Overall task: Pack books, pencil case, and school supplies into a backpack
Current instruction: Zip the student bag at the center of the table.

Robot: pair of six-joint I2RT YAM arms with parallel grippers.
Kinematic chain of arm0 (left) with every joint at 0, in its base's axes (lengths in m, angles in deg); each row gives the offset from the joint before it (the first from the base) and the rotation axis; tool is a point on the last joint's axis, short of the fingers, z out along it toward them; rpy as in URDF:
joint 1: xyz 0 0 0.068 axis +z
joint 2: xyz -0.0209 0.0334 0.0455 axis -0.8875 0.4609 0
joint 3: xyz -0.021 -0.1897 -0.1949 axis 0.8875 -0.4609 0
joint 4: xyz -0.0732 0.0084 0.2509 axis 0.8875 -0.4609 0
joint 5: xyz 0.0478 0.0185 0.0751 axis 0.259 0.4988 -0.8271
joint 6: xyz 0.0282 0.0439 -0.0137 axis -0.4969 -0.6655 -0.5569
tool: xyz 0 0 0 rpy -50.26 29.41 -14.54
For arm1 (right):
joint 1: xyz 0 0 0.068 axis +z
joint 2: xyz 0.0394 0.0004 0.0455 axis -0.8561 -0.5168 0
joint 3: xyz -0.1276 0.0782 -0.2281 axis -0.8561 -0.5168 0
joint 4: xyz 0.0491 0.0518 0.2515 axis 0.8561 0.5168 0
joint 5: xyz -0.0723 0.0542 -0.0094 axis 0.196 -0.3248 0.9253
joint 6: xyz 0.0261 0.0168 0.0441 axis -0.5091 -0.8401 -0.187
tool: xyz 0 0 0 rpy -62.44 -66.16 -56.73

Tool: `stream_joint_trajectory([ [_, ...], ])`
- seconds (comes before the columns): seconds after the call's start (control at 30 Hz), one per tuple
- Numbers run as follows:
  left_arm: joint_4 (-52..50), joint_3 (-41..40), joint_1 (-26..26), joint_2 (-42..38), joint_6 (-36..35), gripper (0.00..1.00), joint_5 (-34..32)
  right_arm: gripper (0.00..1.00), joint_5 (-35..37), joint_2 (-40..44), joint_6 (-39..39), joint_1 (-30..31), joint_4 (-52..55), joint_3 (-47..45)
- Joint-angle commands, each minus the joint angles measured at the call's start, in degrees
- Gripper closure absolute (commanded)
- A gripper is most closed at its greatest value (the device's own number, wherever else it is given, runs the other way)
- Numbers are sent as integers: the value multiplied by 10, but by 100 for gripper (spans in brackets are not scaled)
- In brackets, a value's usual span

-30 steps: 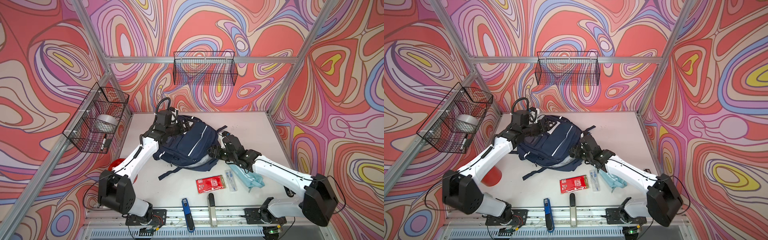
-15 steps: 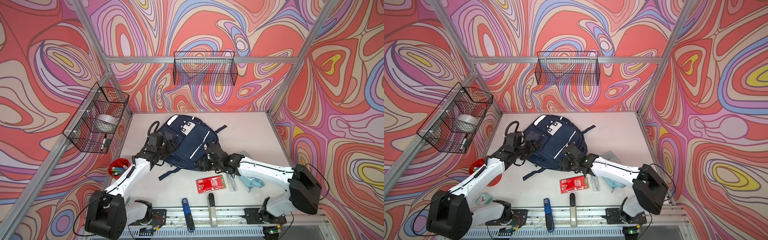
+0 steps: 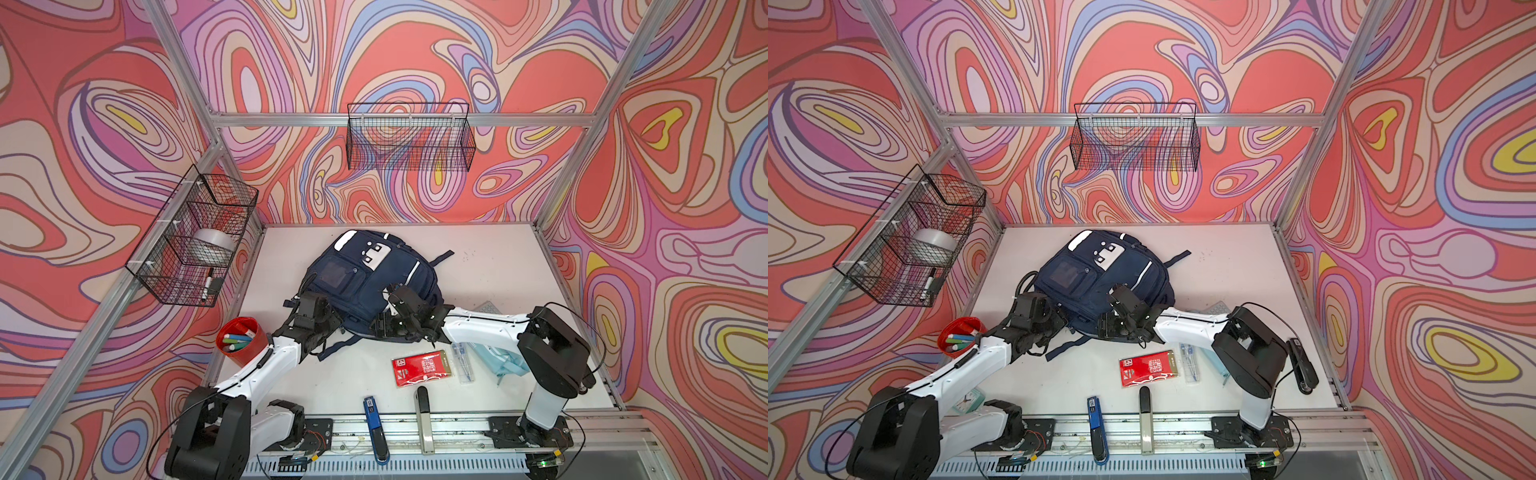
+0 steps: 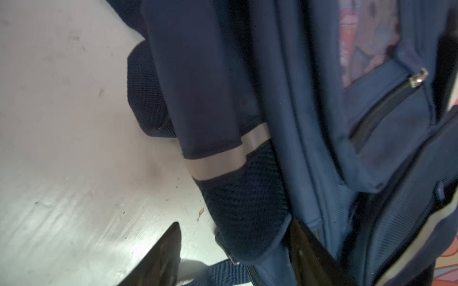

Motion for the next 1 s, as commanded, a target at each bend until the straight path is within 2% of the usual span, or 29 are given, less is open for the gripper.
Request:
stream_joint_trajectory([
  [0.0,70,-22,0,33,46,43,-24,30,43,-1,34,-5,28,20],
  [0.1,110,-20,0,69,32,45,-43,30,37,3,41,-5,30,22],
  [0.27,152,-4,-1,110,21,52,-19,31,41,37,39,-1,4,-15],
  [0.37,189,-18,-2,103,21,55,-16,32,52,55,41,7,0,-36],
  [0.43,190,-12,-4,101,13,74,-19,32,53,63,44,13,-1,-44],
  [0.5,173,-2,-4,113,8,85,-13,33,51,64,64,29,-2,-42],
  [0.53,176,13,-4,120,9,96,-4,33,53,63,83,41,-4,-39],
  [0.57,181,22,-8,122,6,100,3,34,43,64,102,56,-22,-42],
  [0.63,168,37,-25,116,5,100,1,34,22,75,118,78,-83,-66],
  [0.73,154,41,-28,86,28,100,12,34,29,70,70,80,-137,-96],
  [0.87,99,76,-28,48,24,100,9,35,31,38,75,87,-156,-77],
  [0.97,99,84,-29,44,35,100,33,37,49,23,81,87,-220,-85],
])
